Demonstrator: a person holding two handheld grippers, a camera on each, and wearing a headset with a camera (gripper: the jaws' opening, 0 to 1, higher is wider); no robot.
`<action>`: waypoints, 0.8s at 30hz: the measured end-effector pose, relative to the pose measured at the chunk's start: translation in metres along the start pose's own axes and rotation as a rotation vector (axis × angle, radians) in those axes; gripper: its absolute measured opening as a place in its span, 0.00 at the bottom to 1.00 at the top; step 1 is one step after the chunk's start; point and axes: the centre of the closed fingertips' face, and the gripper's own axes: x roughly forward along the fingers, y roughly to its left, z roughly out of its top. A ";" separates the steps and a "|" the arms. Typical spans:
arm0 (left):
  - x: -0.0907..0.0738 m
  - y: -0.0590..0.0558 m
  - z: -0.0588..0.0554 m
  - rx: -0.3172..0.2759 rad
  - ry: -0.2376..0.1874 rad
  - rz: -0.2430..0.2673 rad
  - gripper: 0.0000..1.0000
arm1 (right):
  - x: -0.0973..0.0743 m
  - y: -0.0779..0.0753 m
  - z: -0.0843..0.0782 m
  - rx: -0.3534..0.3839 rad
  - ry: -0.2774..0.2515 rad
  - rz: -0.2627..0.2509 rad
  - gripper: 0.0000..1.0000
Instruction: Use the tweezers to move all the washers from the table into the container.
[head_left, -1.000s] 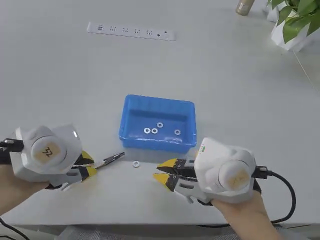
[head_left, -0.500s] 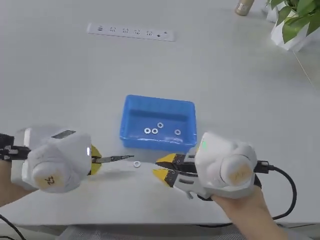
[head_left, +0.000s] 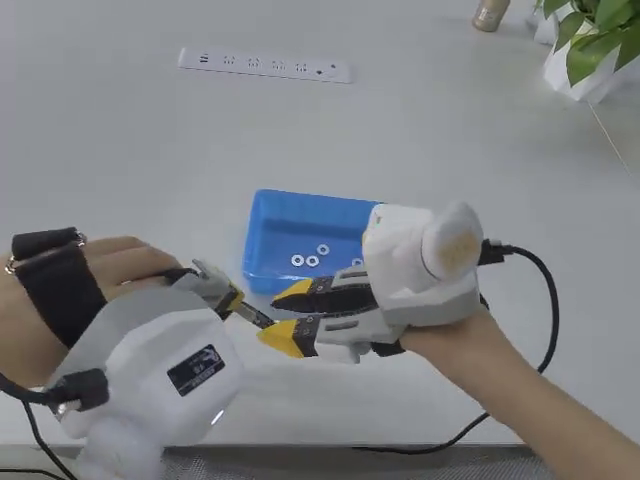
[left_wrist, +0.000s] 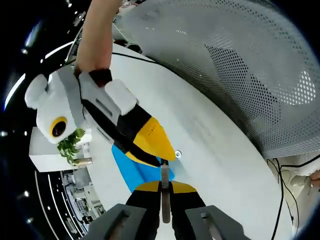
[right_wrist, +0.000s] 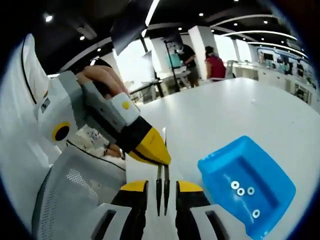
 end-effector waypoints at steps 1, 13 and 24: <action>0.000 0.001 0.002 0.018 -0.004 0.006 0.03 | 0.002 0.002 -0.001 0.021 0.015 0.015 0.17; 0.000 -0.003 0.007 -0.308 -0.212 -0.017 0.04 | -0.001 0.005 -0.009 0.039 0.016 0.025 0.03; -0.016 0.019 -0.005 -1.239 -0.482 -0.082 0.27 | -0.015 0.005 -0.014 0.090 -0.102 0.013 0.03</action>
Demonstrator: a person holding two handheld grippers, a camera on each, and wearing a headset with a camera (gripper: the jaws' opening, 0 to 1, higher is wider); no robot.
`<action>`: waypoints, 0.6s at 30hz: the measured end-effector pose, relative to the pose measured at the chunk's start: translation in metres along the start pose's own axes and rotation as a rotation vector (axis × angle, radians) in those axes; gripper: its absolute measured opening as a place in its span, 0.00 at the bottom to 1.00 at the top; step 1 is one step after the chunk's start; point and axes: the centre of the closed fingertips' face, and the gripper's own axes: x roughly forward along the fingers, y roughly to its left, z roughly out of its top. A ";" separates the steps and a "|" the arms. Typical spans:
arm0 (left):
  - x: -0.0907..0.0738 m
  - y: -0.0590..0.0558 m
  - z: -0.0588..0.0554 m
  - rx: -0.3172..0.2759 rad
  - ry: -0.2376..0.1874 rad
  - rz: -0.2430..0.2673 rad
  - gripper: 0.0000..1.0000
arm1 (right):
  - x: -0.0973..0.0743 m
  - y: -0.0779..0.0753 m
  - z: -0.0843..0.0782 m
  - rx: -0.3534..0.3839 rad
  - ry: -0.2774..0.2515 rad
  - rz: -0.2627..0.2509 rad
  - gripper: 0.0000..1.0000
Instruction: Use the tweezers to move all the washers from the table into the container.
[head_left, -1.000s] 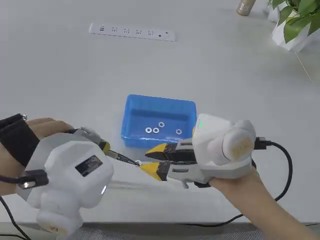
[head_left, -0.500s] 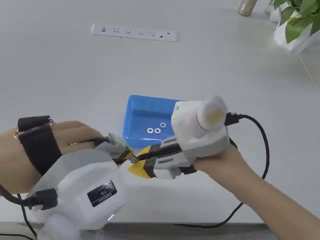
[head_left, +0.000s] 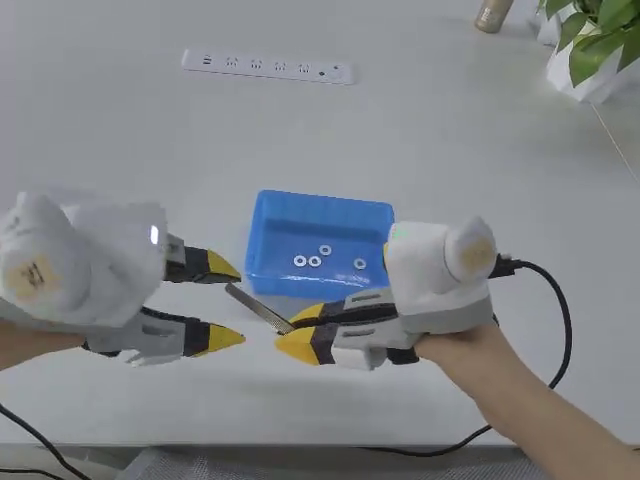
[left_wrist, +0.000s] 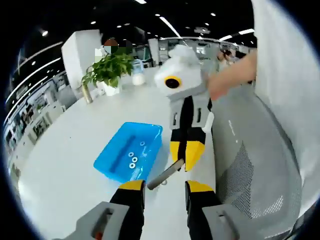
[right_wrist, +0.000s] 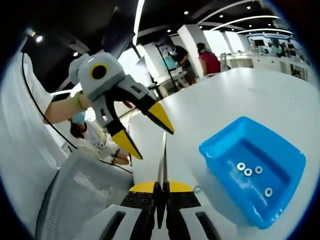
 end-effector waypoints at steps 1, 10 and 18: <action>-0.002 0.001 0.007 -0.127 -0.074 -0.023 0.24 | -0.001 0.001 0.003 -0.009 -0.022 0.003 0.03; -0.008 0.002 0.033 -0.644 -0.380 -0.136 0.16 | -0.003 0.004 0.027 -0.093 -0.157 -0.010 0.03; -0.002 -0.010 0.039 -0.413 -0.292 -0.121 0.02 | 0.011 0.002 0.023 -0.190 -0.097 -0.033 0.04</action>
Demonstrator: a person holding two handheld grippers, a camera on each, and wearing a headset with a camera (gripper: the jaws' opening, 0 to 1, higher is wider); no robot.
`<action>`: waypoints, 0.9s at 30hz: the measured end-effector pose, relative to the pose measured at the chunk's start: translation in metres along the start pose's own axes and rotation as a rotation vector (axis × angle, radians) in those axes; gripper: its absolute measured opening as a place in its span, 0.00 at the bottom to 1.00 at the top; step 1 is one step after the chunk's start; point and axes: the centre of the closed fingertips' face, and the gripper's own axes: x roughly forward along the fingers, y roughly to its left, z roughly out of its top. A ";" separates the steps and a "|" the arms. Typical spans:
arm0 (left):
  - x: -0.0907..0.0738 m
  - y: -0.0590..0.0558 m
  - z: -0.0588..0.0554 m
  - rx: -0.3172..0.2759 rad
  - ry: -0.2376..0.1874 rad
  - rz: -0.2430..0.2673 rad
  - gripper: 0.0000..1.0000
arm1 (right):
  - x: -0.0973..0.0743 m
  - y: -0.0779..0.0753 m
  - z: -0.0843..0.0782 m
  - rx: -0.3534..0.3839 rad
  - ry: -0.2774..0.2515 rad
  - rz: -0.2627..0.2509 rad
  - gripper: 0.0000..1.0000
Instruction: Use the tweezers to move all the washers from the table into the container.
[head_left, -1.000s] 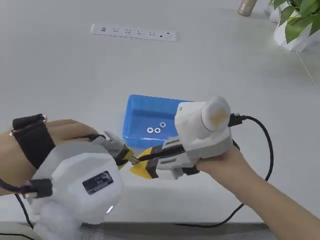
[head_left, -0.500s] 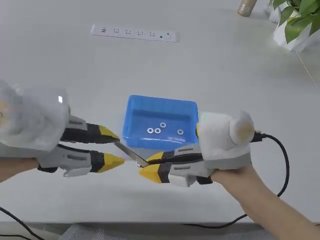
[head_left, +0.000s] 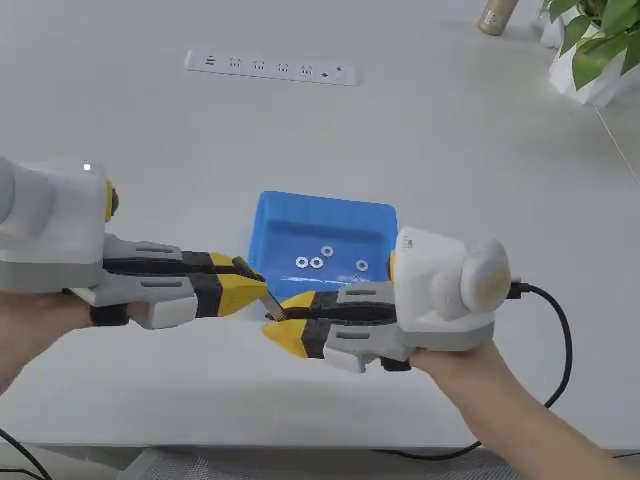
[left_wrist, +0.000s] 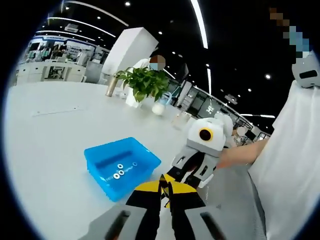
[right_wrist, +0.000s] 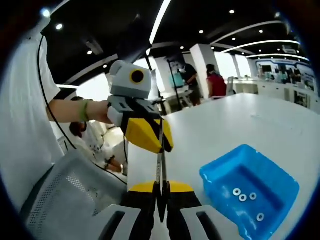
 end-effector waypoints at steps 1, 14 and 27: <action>0.001 -0.003 0.000 0.034 0.016 -0.013 0.01 | 0.001 -0.001 0.000 -0.005 0.007 -0.001 0.04; 0.014 -0.004 -0.014 0.536 0.247 -0.019 0.00 | 0.015 -0.025 -0.013 -0.219 0.162 -0.075 0.13; 0.018 0.015 -0.031 0.563 0.358 -0.042 0.00 | 0.020 -0.031 -0.031 -0.317 0.220 -0.053 0.05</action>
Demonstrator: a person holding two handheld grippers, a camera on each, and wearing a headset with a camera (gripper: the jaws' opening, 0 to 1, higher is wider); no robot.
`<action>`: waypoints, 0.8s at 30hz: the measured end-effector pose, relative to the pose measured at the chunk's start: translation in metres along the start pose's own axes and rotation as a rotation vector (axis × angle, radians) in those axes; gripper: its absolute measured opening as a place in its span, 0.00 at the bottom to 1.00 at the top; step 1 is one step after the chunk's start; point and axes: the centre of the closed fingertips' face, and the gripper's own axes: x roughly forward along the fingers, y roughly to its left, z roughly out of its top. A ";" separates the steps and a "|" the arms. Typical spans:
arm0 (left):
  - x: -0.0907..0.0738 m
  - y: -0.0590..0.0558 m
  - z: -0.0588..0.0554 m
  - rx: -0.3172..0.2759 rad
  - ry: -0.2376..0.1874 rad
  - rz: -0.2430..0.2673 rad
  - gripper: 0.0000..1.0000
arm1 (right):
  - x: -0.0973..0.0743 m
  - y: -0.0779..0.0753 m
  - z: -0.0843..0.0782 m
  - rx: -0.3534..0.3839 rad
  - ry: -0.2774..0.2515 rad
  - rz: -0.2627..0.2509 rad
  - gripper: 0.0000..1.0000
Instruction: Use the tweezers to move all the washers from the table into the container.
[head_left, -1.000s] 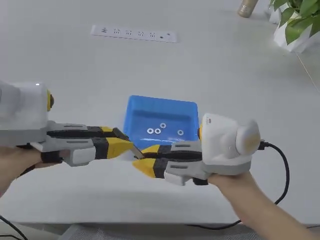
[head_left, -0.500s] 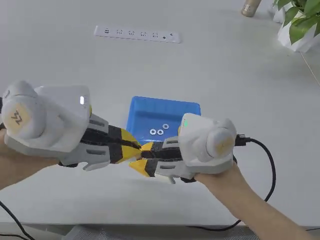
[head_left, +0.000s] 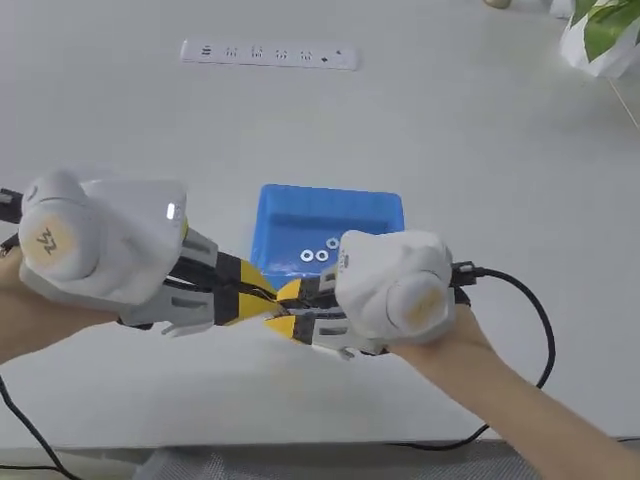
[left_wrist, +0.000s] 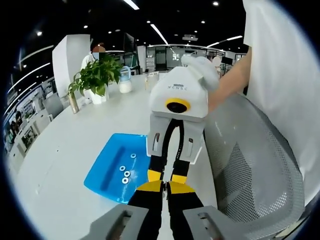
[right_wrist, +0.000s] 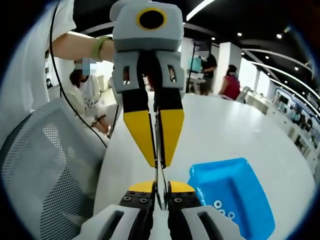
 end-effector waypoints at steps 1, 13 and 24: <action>0.001 0.000 0.000 0.006 0.011 0.002 0.00 | 0.000 0.000 -0.001 0.003 -0.002 -0.003 0.05; 0.006 -0.001 -0.001 0.056 0.081 -0.018 0.00 | 0.004 -0.002 -0.001 0.080 -0.056 -0.011 0.06; 0.009 0.000 -0.003 0.027 0.079 -0.025 0.00 | 0.004 -0.002 -0.008 0.112 -0.048 -0.018 0.06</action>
